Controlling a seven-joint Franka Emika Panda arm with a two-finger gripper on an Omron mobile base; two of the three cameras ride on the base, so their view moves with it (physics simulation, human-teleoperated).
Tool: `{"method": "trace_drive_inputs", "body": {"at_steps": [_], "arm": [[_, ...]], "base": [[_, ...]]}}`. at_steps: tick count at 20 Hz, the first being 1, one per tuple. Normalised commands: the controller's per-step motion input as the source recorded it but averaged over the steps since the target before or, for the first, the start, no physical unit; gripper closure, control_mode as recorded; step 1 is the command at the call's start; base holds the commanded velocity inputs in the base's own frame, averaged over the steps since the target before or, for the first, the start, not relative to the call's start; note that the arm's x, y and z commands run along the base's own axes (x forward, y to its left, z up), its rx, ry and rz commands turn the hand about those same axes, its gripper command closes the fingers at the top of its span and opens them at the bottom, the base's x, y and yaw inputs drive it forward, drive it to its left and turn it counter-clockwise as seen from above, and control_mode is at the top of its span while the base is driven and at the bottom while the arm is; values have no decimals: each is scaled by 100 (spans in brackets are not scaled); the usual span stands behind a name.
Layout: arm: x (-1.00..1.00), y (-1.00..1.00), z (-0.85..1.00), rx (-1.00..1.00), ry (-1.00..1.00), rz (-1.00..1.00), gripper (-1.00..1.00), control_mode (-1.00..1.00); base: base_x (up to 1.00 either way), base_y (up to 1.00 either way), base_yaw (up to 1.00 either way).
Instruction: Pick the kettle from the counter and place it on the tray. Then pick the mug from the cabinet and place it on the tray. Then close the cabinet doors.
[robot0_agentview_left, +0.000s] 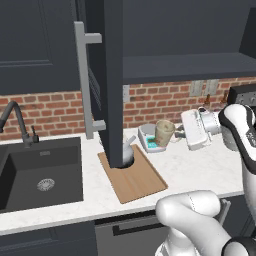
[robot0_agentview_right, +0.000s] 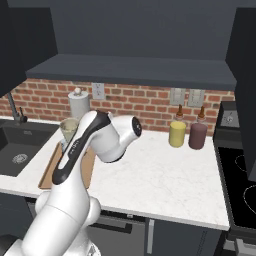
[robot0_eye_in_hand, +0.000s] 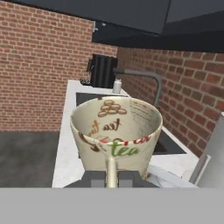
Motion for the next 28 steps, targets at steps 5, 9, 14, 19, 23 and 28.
{"method": "trace_drive_inputs", "body": {"at_steps": [5, 9, 14, 19, 23, 28], "arm": [[2, 18, -64, -4, 1, 15, 100, -100], [0, 20, -57, -3, 0, 12, 100, -100], [1, 19, -51, -2, 0, 9, 100, -100], [9, 6, -45, -1, 0, 9, 100, -100], [13, 0, -46, -3, 0, 10, 100, -100], [14, 2, -43, -4, 0, 9, 100, -100]], "base": [[0, 0, 0], [0, 0, 0], [0, 0, 0], [0, 0, 0], [0, 0, 0], [0, 0, 0]]}}
